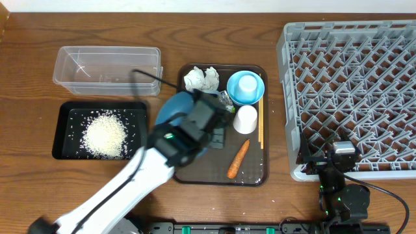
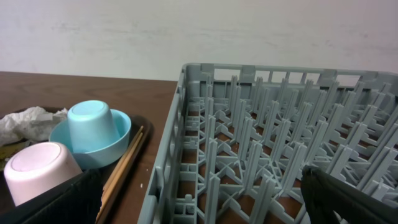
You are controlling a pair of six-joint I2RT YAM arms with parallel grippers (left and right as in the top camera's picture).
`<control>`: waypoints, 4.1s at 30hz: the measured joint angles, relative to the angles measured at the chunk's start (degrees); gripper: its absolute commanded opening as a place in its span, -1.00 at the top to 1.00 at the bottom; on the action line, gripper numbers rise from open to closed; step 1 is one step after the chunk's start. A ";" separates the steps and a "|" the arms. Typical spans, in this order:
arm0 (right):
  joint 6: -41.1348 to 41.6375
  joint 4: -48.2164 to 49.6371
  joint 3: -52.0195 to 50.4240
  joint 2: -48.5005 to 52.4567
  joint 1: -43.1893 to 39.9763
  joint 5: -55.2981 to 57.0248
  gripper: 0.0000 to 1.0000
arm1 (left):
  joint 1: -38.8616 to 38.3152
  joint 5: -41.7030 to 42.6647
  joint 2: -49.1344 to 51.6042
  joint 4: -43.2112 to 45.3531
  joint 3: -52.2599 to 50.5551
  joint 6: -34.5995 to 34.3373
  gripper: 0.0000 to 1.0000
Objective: Sort waste into correct bins and load items into the dishwasher rack
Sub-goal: 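Carry the blue bowl back and set it on the brown tray, then grasp the orange carrot on the brown tray with the left gripper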
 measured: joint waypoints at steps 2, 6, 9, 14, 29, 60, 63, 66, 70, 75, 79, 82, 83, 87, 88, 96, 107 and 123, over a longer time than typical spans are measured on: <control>0.00 0.00 0.00 0.00 0.00 -0.02 -0.99 | -1.20 -1.03 3.08 0.79 0.00 -1.55 0.88; 0.00 0.00 0.00 0.00 0.00 0.00 -0.98 | -3.15 -1.79 7.63 1.86 0.00 -3.58 0.88; 0.00 0.00 0.00 0.00 0.00 0.00 -0.99 | -4.72 -1.55 9.46 3.08 0.00 -4.22 0.88; 0.00 0.00 0.00 0.00 0.00 -0.02 -0.98 | -6.97 -1.36 11.67 3.72 0.00 -5.03 0.87; 0.00 0.00 0.00 0.00 0.00 -0.02 -0.99 | -7.37 1.07 13.22 3.61 0.00 -6.51 0.35; 0.00 0.00 0.00 0.00 0.00 0.00 -0.99 | -15.23 3.74 21.57 2.45 0.02 -0.04 0.23; 0.00 0.00 0.00 0.00 0.00 -0.02 -0.98 | -15.23 2.78 21.59 2.86 0.02 0.07 0.23; 0.00 0.00 0.00 0.00 0.00 0.00 -0.99 | -15.23 2.45 21.62 3.30 0.02 0.13 0.23; 0.00 0.00 0.00 0.00 0.00 -0.02 -0.98 | -15.23 2.23 22.45 3.98 0.02 0.13 0.23; 0.00 0.00 0.00 0.00 0.00 0.00 -0.98 | -15.23 1.79 25.00 4.50 0.00 0.13 0.23; 0.00 0.00 0.00 0.00 0.00 -0.02 -0.98 | -15.26 1.38 25.38 4.87 0.02 0.15 0.10; 0.00 -0.02 0.00 0.00 0.00 0.00 -0.99 | -15.26 1.38 25.38 5.11 0.02 0.44 0.03; 0.00 0.00 0.00 0.00 0.00 -0.02 -0.98 | -15.26 1.38 25.38 5.09 0.02 0.50 0.03; 0.00 0.00 0.00 0.00 0.00 -0.02 -0.99 | -15.26 1.92 25.38 5.01 0.02 0.57 0.03; 0.00 0.00 0.00 0.00 0.00 0.00 -0.98 | -15.28 2.10 25.38 4.98 0.00 0.55 0.02; 0.00 0.00 0.00 0.00 0.00 -0.02 -0.99 | -16.02 2.75 25.38 4.92 -0.24 -0.17 0.03; 0.00 0.00 0.00 0.00 0.00 0.00 -0.98 | -17.90 2.95 25.38 5.07 -0.37 -1.86 0.12; 0.00 -0.02 0.00 0.00 0.00 0.00 -0.98 | -20.28 -1.36 25.38 9.16 -0.42 -12.07 -0.01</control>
